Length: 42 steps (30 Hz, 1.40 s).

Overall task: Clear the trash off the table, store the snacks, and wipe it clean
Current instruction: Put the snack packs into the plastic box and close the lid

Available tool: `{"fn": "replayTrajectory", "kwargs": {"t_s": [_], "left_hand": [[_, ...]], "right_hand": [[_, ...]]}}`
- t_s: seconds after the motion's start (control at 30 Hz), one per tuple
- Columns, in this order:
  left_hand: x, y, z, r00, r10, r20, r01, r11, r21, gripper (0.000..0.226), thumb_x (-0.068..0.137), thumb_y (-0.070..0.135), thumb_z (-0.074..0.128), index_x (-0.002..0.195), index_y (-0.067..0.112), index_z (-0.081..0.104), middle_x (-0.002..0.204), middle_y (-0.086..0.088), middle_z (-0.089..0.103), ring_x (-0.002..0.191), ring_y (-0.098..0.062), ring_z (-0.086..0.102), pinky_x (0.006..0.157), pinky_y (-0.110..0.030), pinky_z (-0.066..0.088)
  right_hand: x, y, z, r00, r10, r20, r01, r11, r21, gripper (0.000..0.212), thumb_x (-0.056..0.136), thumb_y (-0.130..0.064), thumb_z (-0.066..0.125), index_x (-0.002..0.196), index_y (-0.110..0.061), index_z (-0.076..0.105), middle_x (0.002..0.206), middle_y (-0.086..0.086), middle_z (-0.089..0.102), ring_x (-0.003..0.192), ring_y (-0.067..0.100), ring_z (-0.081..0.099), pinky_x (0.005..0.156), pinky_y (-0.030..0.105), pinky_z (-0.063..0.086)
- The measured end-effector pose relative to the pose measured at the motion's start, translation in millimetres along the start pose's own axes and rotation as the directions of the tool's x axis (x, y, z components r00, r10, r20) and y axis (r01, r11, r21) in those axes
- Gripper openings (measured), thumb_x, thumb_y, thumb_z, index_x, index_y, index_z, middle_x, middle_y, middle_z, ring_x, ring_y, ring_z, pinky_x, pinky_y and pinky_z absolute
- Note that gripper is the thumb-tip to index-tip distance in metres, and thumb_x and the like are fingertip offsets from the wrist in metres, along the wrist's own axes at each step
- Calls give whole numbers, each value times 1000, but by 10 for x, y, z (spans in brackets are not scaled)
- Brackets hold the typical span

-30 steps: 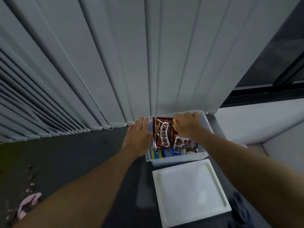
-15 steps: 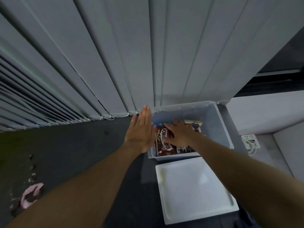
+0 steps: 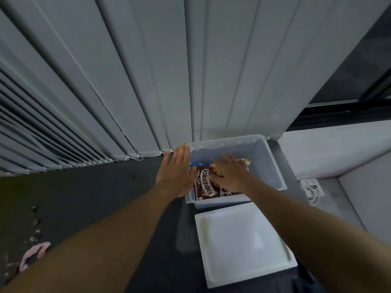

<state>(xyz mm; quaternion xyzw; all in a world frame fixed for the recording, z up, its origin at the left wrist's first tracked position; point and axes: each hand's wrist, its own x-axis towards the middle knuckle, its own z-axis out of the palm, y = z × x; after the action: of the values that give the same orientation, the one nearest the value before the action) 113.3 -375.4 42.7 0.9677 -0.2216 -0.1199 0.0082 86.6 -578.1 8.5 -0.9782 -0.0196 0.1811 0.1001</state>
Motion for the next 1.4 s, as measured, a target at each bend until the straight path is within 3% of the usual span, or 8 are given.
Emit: {"fn": "replayTrajectory", "kwargs": {"t_s": [0.47, 0.63, 0.87, 1.0, 1.17, 1.27, 1.4], "left_hand": [[-666, 182, -225, 988, 125, -95, -129, 991, -34, 65, 106, 43, 18, 160, 15, -4, 168, -6, -4, 155, -22, -6, 124, -42, -6], [-884, 213, -164, 986, 136, -91, -144, 986, -80, 65, 106, 42, 19, 160, 16, -4, 168, -5, -6, 155, -22, -5, 124, -42, -3], [-1255, 227, 158, 997, 20, -68, -38, 964, -264, 74, 104, 47, 25, 158, 6, -5, 167, -14, -2, 155, -28, -1, 125, -42, 2], [-1402, 275, 368, 999, -19, 31, 26, 968, -248, 78, 104, 51, 26, 157, 1, -3, 167, -17, 1, 154, -30, 3, 125, -43, 5], [-1434, 442, 604, 984, 56, 167, -12, 967, -255, 72, 104, 49, 28, 158, 5, 8, 166, -16, 12, 153, -31, 12, 125, -45, 8], [-1420, 547, 770, 974, 82, 212, -20, 960, -280, 70, 104, 48, 29, 158, 7, 10, 164, -15, 20, 150, -31, 19, 124, -45, 11], [-1365, 665, 961, 955, 12, 298, 83, 949, -305, 72, 104, 49, 28, 159, 11, 3, 165, -15, 16, 151, -34, 17, 124, -45, 10]], "right_hand": [[-1038, 86, -286, 949, 132, -285, -82, 980, 182, 62, 99, -56, 42, 152, -26, 32, 158, 4, 34, 146, 28, 27, 117, 50, 24], [-1455, 35, -240, 919, 172, -354, -110, 976, 188, 61, 100, -56, 40, 153, -28, 27, 160, 1, 30, 147, 28, 24, 120, 52, 22], [-1805, -1, 170, 877, 293, -382, -195, 942, 275, 71, 98, -61, 35, 157, -31, 12, 167, 3, 2, 154, 28, 2, 123, 53, 9], [-1991, -42, 454, 861, 385, -333, -281, 905, 320, 73, 98, -58, 40, 157, -22, 17, 166, 6, 11, 153, 28, 12, 123, 53, 13], [-2086, 91, 717, 847, 479, -231, -369, 842, 394, 72, 99, -50, 48, 156, -17, 20, 162, 6, 25, 149, 27, 23, 122, 53, 16], [-2084, 217, 847, 835, 525, -164, -433, 812, 391, 74, 96, -48, 53, 155, -17, 20, 161, 9, 28, 147, 30, 28, 119, 54, 23], [-1997, 364, 984, 809, 585, -57, -515, 753, 410, 77, 92, -49, 58, 153, -20, 21, 153, 13, 37, 137, 36, 40, 111, 56, 37]]}}
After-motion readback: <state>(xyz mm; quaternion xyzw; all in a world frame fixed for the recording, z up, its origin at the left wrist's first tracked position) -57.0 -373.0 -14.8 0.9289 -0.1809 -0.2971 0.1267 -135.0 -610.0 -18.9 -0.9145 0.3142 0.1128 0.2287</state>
